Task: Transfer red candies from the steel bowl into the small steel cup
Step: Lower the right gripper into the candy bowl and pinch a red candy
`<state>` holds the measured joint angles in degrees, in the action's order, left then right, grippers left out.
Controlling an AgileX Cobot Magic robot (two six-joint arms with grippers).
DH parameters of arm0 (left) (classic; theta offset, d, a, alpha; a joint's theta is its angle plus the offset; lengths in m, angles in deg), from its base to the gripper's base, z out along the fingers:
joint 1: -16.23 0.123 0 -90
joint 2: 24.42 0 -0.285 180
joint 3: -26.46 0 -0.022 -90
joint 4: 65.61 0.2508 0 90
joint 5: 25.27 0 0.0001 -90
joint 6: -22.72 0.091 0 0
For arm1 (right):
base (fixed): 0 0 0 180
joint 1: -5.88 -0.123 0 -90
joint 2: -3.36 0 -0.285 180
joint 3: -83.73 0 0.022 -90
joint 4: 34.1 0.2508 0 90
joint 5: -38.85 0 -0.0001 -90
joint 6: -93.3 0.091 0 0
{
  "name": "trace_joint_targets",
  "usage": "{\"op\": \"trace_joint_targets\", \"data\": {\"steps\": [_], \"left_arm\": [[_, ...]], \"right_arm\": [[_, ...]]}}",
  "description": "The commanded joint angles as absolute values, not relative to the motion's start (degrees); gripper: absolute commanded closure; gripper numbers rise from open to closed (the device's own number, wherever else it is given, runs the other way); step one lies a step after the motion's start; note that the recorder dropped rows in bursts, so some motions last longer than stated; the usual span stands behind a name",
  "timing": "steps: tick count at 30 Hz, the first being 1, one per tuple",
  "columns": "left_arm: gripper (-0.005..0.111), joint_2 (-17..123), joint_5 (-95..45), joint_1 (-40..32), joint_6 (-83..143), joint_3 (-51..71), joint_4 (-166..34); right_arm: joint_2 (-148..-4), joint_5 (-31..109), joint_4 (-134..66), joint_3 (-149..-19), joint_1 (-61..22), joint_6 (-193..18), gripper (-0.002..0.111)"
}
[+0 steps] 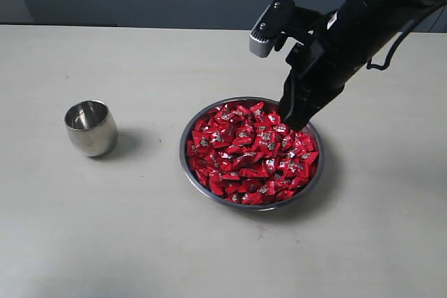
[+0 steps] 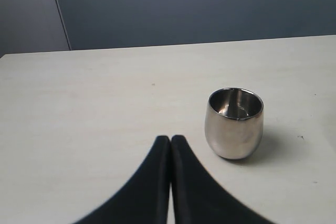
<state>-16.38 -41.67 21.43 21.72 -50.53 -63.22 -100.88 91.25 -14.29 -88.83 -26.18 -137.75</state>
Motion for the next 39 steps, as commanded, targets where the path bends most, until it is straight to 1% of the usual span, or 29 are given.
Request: {"op": "trace_joint_targets", "data": {"steps": [1, 8, 14, 17, 20, 21, 22, 26, 32, 39], "left_arm": [[0.106, -16.63, -41.57, 20.99, 21.57, -50.75, -63.18], [0.106, -16.63, -41.57, 20.99, 21.57, -50.75, -63.18], [0.106, -16.63, -41.57, 20.99, 21.57, -50.75, -63.18], [0.106, -16.63, -41.57, 20.99, 21.57, -50.75, -63.18], [0.106, -16.63, -41.57, 20.99, 21.57, -50.75, -63.18], [0.106, -16.63, -41.57, 20.99, 21.57, -50.75, -63.18], [0.106, -16.63, -41.57, 20.99, 21.57, -50.75, -63.18], [0.106, -16.63, -41.57, 20.99, 21.57, -50.75, -63.18], [0.106, -16.63, -41.57, 20.99, 21.57, -50.75, -63.18], [0.106, -16.63, -41.57, 20.99, 21.57, -50.75, -63.18]], "right_arm": [[-100.77, 89.73, -12.87, -89.13, -26.23, -135.48, 0.109], [-100.77, 90.44, -12.58, -89.13, -26.23, -133.05, 0.109], [-102.66, 93.82, -14.27, -89.13, -26.23, -129.27, 0.108], [-104.05, 94.21, -14.62, -89.13, -26.23, -127.55, 0.098], [-105.52, 94.21, -15.55, -89.13, -26.87, -127.45, 0.081], [-105.93, 94.04, -15.98, -89.13, -27.27, -127.44, 0.077], [-106.4, 93.72, -16.1, -89.13, -27.8, -127.44, 0.075], [-108.46, 90.82, -17.2, -89.13, -30.06, -127.44, 0.074], [-112.31, 87.51, -25.29, -89.13, -34.55, -127.44, 0.074], [-115.04, 88.03, -29.92, -92.62, -36.1, -127.07, 0.074]]}}
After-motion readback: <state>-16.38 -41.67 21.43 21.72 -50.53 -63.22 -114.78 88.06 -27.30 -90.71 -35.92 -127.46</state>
